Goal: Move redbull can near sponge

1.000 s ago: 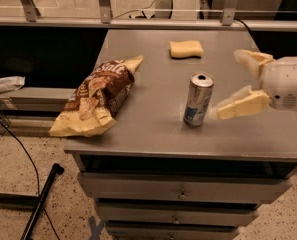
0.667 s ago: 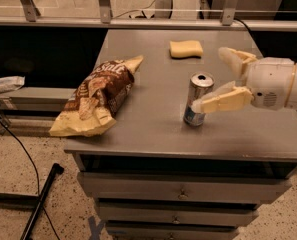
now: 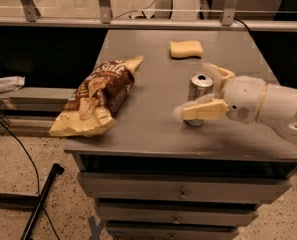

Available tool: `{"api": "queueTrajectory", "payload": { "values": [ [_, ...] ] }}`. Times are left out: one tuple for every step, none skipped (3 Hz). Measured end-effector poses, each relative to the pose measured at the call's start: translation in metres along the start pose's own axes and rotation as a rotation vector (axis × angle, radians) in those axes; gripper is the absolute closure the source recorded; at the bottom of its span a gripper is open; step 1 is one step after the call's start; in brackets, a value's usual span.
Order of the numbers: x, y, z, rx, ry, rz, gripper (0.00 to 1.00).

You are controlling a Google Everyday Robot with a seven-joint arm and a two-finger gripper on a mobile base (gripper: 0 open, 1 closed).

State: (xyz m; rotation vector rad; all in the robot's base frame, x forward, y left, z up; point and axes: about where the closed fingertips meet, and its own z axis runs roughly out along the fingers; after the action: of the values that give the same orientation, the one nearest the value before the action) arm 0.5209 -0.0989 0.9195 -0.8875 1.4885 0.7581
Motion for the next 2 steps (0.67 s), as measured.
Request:
{"api": "queueTrajectory", "payload": {
  "values": [
    [-0.0002,-0.0001,0.0001,0.0,0.0,0.0,0.0],
    [-0.0013,0.0014,0.002,-0.004,0.0,-0.002,0.16]
  ]
}}
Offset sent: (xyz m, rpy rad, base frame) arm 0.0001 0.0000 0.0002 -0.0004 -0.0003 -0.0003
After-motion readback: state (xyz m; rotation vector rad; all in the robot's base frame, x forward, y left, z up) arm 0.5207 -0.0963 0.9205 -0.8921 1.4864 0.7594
